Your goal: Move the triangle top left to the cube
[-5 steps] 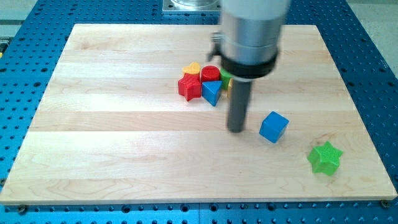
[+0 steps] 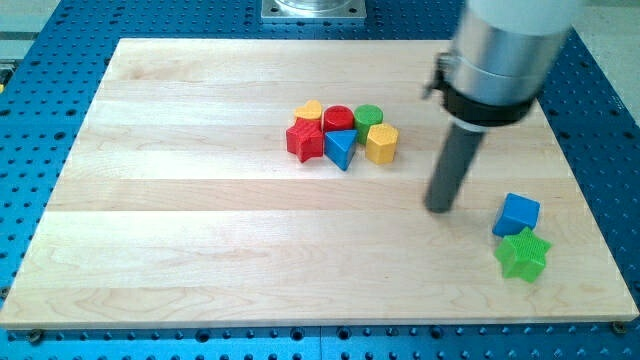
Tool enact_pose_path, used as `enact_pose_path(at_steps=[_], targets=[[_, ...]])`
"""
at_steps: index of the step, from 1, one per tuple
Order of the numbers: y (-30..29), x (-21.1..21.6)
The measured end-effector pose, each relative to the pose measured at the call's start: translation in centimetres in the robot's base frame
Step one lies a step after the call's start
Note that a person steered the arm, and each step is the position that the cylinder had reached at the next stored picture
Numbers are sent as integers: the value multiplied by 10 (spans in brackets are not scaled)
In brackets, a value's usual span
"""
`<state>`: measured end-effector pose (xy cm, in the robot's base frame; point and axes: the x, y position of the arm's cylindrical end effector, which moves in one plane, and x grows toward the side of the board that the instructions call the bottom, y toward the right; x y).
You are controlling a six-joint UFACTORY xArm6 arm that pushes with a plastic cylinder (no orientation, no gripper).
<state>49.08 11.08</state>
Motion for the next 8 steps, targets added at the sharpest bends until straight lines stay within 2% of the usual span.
enact_pose_path(at_steps=[1, 2, 3, 5, 7, 8], targets=[[-99, -5], [-133, -50], [-107, -94], [-37, -53], [-88, -31], [-34, -26]])
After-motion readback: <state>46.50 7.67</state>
